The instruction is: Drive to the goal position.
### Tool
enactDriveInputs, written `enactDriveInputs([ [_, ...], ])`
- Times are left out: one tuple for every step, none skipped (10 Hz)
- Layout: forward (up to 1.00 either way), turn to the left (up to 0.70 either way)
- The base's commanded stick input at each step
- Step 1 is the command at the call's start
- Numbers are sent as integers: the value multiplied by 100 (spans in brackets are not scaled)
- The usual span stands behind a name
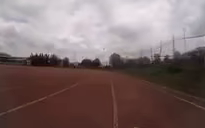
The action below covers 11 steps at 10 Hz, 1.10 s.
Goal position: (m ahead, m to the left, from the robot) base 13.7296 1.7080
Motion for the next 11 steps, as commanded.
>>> enactDriveInputs([
  [70, 0],
  [70, 0],
  [70, 0],
  [70, 0],
  [70, 0],
  [70, 0],
  [70, 0],
  [70, 0],
  [70, 0],
  [70, 0],
  [70, 0],
])
